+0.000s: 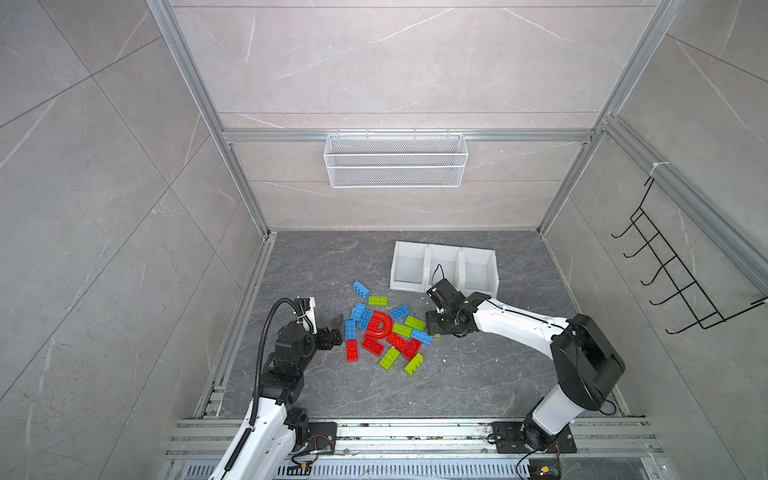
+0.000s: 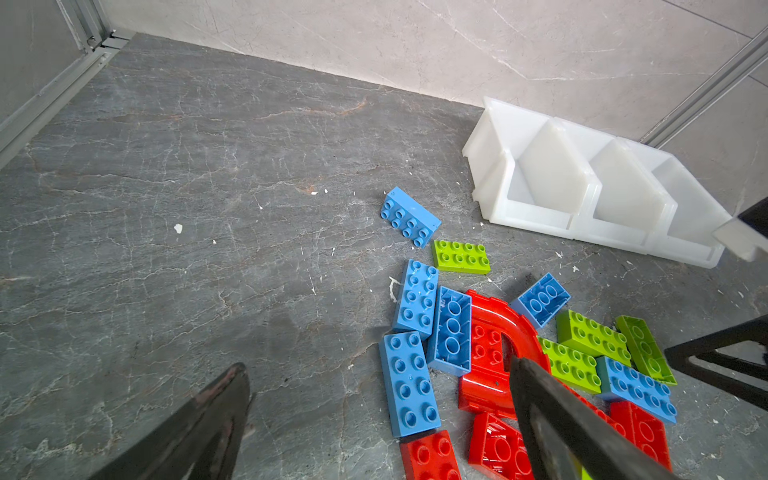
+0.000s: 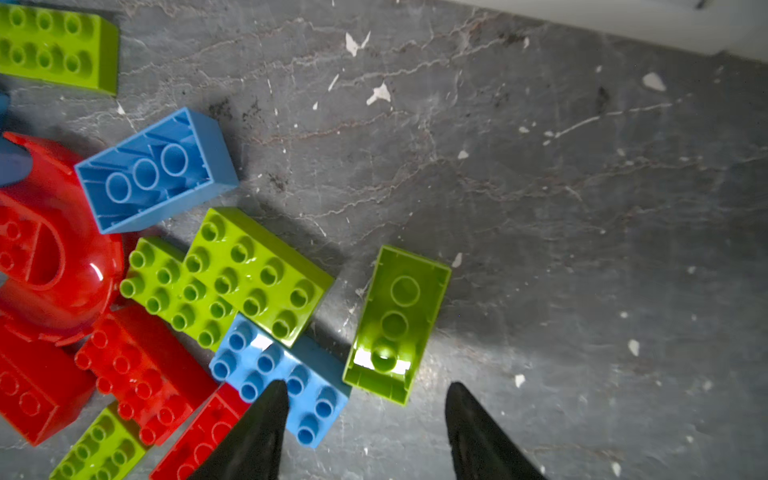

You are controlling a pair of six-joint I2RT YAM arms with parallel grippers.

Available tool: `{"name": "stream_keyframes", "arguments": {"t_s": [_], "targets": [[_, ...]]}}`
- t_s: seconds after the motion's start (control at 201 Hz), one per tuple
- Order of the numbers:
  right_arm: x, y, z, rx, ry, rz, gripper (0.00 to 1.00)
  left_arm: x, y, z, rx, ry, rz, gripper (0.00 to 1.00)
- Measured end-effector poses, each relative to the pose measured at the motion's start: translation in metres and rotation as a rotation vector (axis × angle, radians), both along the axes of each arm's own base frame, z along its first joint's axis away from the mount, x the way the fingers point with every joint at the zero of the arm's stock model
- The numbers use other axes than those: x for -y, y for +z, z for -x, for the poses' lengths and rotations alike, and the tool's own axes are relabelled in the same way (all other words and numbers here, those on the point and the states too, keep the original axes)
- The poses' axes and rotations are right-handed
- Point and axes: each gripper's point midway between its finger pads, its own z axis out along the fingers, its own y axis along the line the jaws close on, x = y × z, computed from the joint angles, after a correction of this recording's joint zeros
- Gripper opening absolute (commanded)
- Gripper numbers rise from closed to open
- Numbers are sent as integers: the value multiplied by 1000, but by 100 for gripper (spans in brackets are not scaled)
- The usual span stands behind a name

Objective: Sort the legos into containers by color
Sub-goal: 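Move the right gripper down to the lime-green brick beside the pile, then close the right gripper on the lime-green brick and lift it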

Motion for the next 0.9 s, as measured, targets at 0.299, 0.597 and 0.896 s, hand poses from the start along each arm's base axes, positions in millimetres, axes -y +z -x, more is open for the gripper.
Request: {"name": "stream_keyframes", "arguments": {"t_s": [0.299,0.597,0.896], "targets": [[4,-20,-3,-29,-10,66,63,-2,10,2,42,10,6,100],[10,-37,-3,-58,-14,103,55,-6,7,4,45,28,-1,100],[22,-36,-17,-37,-47,69,32,-7,7,3,46,33,-3,100]]}}
